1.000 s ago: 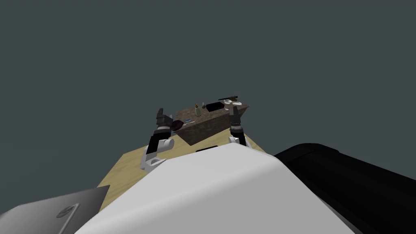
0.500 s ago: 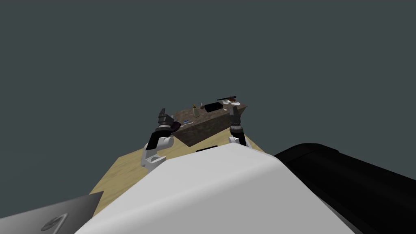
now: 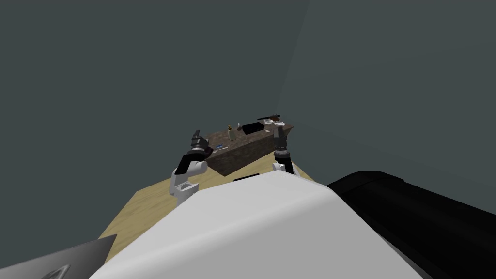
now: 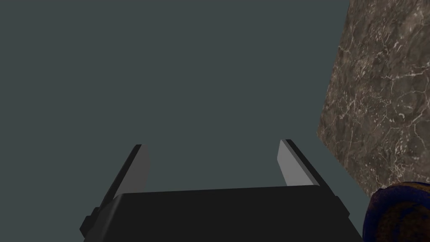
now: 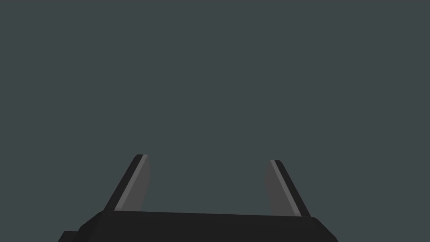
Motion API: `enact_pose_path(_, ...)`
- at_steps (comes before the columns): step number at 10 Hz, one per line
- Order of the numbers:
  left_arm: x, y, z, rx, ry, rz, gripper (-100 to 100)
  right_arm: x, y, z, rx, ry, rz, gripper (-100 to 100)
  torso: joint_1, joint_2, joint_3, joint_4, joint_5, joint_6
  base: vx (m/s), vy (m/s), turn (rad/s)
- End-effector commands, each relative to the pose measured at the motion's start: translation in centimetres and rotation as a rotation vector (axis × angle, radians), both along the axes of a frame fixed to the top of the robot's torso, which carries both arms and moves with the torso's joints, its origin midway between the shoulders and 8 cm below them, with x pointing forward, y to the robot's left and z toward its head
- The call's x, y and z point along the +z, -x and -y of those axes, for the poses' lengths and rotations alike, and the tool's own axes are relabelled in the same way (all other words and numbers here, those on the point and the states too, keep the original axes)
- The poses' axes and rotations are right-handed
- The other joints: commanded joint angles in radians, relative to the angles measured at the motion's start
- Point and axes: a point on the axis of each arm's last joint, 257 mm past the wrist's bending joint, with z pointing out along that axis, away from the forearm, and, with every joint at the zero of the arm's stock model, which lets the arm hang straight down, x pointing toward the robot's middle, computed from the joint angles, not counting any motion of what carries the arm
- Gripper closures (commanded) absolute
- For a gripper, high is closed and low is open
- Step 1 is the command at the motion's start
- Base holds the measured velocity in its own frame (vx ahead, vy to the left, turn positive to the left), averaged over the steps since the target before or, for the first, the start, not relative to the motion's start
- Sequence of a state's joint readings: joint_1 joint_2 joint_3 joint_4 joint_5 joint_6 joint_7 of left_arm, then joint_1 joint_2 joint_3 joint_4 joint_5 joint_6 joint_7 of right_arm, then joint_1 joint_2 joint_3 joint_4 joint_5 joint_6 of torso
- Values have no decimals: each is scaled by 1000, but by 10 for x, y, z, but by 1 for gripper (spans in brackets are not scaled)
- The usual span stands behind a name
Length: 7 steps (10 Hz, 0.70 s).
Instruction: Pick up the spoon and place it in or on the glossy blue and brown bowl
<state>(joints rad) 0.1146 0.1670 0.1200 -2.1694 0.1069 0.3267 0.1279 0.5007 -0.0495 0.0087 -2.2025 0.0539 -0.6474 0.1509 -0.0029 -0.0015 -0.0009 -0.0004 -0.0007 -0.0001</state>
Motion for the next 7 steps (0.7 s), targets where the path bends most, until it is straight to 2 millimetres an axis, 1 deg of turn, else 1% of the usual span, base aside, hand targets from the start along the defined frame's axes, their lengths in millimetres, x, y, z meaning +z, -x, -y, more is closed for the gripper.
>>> enact_pose_path(1, -11, -4, -3, 5, 6, -46, -100, 0, 0, 0, 0, 0, 0, 0, 0, 0, 0, 0, 0, 0, 33, -42, -37)
enact_pose_path(2, -15, -4, -3, 6, 8, -62, -100, 0, 0, 0, 0, 0, 0, 0, 0, 0, 0, 0, 0, 0, 17, -18, 7)
enact_pose_path(3, -16, -10, -5, 10, 14, -79, -100, 0, 0, 0, 0, 0, 0, 0, 2, 1, 0, 0, 0, 0, 29, -40, -63)
enact_pose_path(5, -29, -11, -6, 14, 18, -130, -100, 0, 0, 0, 0, 0, 0, 0, 0, 0, 0, 0, 0, 0, 25, -32, -14)
enact_pose_path(6, -31, -16, -9, 19, 24, -149, -100, 0, 0, 0, 0, 0, 0, 0, 1, 1, 0, 0, 0, 0, 24, -38, -67)
enact_pose_path(7, -39, -16, -9, 21, 26, -179, -100, 0, 0, 0, 0, 0, 0, 0, 1, 0, 0, 0, 0, 0, 30, -36, -33)
